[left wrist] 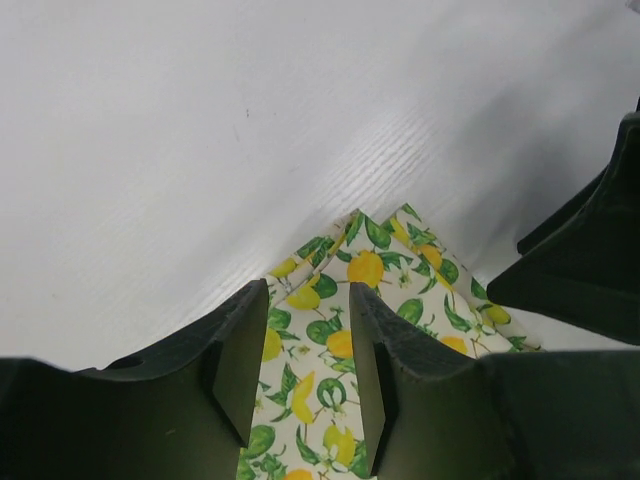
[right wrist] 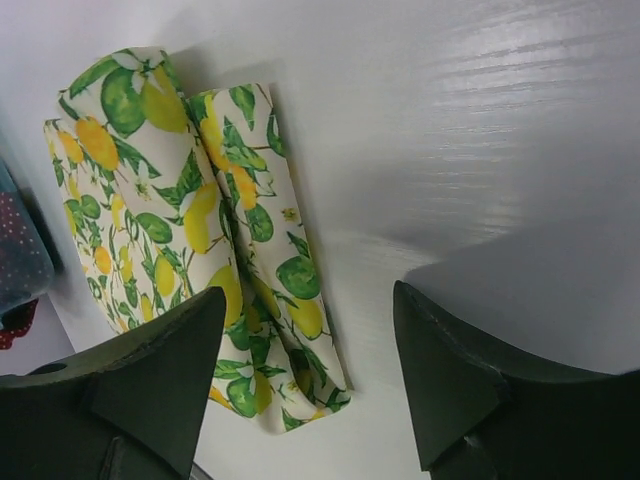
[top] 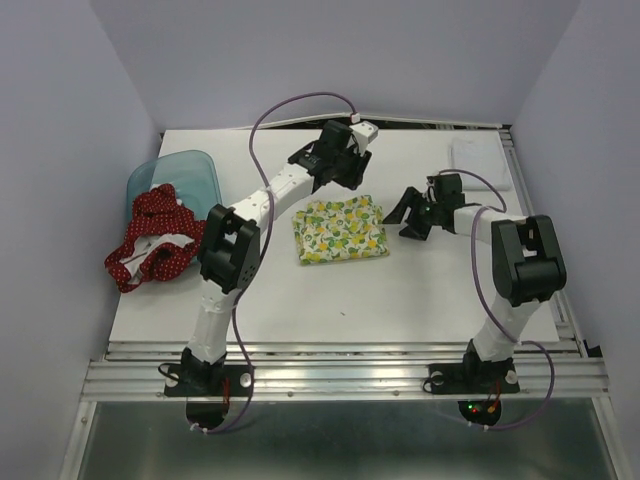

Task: Fold and stack the skirts
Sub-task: Neatly place the folded skirt to the corner

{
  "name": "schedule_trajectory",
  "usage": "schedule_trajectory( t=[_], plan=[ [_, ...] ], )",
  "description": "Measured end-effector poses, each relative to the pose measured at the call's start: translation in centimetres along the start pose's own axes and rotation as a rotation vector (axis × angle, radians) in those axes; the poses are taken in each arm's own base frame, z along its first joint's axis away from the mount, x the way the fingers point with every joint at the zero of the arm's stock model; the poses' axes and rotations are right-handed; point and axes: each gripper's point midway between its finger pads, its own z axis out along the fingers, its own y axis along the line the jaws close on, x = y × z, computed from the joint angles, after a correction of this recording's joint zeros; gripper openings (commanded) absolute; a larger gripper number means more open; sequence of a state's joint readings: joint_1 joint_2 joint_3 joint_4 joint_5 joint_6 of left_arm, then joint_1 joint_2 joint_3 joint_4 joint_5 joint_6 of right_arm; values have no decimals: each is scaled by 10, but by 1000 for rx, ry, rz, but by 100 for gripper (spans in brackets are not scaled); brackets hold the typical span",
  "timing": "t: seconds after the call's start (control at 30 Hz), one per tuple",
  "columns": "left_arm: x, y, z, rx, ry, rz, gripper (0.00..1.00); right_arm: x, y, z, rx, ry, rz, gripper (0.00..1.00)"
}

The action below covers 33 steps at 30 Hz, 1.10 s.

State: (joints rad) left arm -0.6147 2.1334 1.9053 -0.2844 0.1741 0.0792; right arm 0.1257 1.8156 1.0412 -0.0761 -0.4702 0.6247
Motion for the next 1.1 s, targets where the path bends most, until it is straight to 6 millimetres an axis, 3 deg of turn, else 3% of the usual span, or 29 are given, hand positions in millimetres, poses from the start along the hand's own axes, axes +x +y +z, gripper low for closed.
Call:
schedule_trajectory(
  t=[0.07,0.13,0.43,0.63,0.73,0.97,1.0,1.1],
  plan=[
    [-4,1,6,-8,1,-9,51,2,-4,4,2,3,15,73],
    [-1,2,7,-17,10,-23,61,-1,-2,9,-15,-7,24,72],
    [5,0,6,26,34,-66,64,-13,17,33,-149,14,71,70],
    [19,-9,17,106,77,-121,64,-9,23,38,-182,29,70,58],
    [31,-13,24,125,107,-179,64,-6,25,42,-185,28,47,46],
    [39,-19,31,132,133,-283,69,-2,32,46,-205,16,-57,38],
    [39,-19,31,131,133,-302,96,-1,32,46,-209,12,-74,38],
    [39,-21,32,129,134,-344,99,3,32,47,-216,10,-109,37]
  ],
)
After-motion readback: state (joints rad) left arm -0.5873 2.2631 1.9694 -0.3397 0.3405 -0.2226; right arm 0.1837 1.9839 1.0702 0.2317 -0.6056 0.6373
